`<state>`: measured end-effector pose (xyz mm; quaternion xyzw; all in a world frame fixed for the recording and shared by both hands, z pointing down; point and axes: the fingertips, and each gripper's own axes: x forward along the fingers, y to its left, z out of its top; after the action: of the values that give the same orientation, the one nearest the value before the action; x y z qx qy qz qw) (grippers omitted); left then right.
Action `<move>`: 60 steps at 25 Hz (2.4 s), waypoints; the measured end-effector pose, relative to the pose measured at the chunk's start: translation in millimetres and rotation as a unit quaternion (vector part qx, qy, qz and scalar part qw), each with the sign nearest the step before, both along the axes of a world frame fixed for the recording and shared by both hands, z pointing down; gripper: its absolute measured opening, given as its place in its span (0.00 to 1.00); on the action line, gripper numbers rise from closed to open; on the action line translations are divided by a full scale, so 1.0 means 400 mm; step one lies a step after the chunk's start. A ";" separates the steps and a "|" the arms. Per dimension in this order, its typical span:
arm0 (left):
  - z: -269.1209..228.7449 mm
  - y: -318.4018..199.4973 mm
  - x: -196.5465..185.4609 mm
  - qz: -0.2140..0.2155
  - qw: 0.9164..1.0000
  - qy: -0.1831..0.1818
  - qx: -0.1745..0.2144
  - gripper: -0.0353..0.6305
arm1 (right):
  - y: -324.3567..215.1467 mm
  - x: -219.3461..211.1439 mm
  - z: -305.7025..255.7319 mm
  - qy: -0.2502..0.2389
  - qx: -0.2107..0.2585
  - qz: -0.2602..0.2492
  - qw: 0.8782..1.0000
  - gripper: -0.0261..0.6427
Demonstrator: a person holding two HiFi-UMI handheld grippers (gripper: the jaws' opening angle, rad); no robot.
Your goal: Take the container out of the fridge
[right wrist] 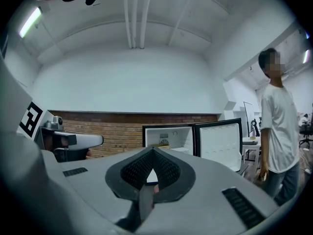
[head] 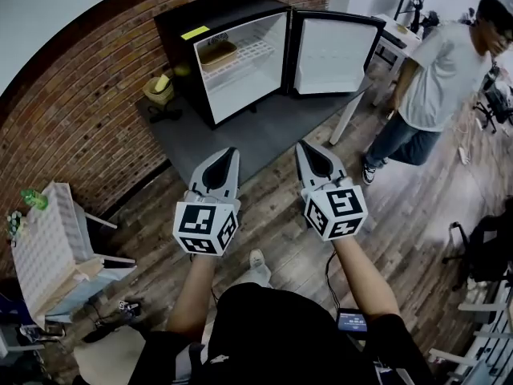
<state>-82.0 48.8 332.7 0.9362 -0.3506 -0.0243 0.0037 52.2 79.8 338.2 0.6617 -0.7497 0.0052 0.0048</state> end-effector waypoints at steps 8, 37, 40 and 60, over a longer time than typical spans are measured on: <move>-0.007 -0.243 0.022 0.001 1.000 0.004 -0.006 0.07 | -0.244 0.021 -0.005 0.004 -0.009 -0.001 1.000 0.09; 0.019 -0.714 0.106 -0.030 0.999 -0.010 -0.012 0.08 | -0.766 0.090 0.009 0.002 -0.020 -0.047 0.999 0.09; 0.027 -0.763 0.131 -0.038 0.999 -0.014 -0.017 0.08 | -0.821 0.113 0.013 0.000 -0.023 -0.057 0.998 0.09; 0.115 -1.039 0.308 -0.099 0.992 -0.058 -0.048 0.08 | -1.134 0.264 0.082 -0.012 -0.052 -0.140 0.989 0.09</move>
<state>41.1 -366.9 378.8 0.8953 -0.4423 0.0465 0.0260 157.7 -373.9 371.1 0.5488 -0.8338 0.0515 0.0304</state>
